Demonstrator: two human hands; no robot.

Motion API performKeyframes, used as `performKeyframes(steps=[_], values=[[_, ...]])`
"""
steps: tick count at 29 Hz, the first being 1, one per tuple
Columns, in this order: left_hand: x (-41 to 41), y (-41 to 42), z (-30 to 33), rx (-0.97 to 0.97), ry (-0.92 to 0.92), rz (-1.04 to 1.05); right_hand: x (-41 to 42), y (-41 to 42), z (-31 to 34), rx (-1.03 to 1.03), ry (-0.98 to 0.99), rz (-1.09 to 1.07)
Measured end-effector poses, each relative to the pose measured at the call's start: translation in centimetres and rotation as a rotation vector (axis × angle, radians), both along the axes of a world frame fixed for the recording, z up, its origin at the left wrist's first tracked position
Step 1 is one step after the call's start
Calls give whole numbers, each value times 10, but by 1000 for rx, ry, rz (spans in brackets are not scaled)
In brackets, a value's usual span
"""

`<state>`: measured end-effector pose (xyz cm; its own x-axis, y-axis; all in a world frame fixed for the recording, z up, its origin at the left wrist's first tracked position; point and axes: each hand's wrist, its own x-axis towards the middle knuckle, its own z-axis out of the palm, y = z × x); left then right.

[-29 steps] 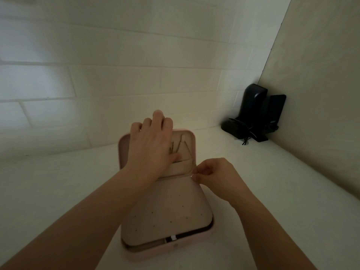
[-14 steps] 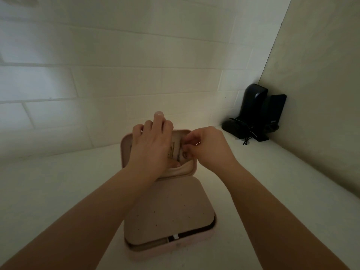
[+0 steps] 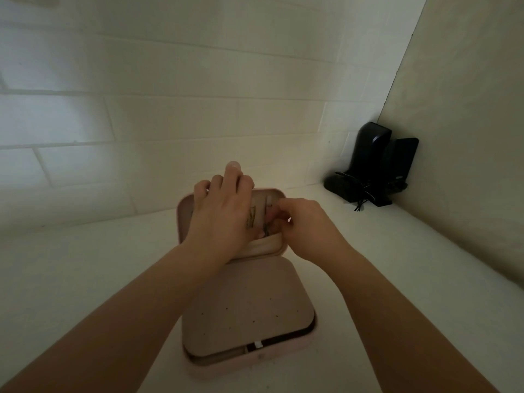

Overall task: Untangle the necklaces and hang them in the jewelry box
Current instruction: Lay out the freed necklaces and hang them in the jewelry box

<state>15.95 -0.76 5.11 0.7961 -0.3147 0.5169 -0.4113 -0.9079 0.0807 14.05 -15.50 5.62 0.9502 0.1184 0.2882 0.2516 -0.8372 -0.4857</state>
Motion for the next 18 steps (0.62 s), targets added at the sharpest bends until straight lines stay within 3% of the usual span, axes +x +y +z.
performKeyframes(steps=[5,9,12,15,18], values=[[-3,11,7,-69,5,-89,-2,-15,-4,396,-188,-169],[0,26,19,-113,39,-251,-1,-20,-4,628,107,-113],[-4,38,30,-263,60,-332,-3,-19,-6,742,213,-18],[-8,56,31,-449,78,-239,-8,-19,-5,823,222,-46],[-18,71,19,-733,330,-135,-15,-20,0,846,236,-59]])
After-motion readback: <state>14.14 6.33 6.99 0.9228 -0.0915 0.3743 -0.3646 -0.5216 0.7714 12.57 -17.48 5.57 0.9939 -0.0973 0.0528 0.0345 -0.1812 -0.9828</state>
